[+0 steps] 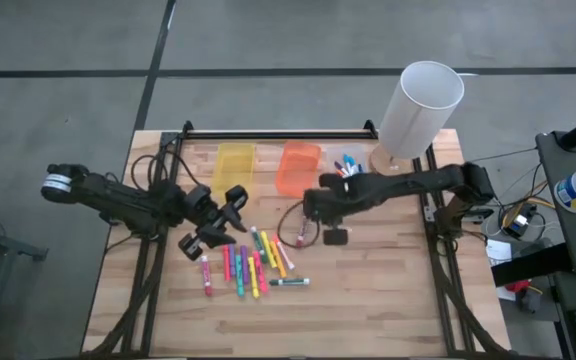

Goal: Pick & Place Markers
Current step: Put the blue highlighter into the orange bin

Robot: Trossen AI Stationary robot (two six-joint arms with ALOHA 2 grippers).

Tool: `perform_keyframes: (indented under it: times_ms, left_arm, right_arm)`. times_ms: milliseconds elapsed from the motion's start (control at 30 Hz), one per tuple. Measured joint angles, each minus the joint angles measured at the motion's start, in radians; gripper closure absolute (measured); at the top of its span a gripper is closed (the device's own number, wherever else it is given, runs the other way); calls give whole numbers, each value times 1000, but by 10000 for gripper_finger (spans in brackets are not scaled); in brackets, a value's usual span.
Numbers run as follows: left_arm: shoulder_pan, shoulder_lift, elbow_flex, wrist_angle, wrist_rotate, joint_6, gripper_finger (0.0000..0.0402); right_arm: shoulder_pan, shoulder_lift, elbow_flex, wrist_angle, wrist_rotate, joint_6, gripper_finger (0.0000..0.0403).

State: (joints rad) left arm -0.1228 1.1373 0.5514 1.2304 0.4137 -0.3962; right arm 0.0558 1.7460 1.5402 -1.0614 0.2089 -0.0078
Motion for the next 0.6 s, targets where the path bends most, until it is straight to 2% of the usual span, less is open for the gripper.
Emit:
perform_keyframes:
  times_ms: [167,600]
  left_arm:
    - [-7,-5,0,0,18,17,268]
    - [-11,-9,0,-4,19,1,268]
  right_arm:
    - [-60,2,57,24,3,-12,345]
    - [-204,30,57,234,3,-75,344]
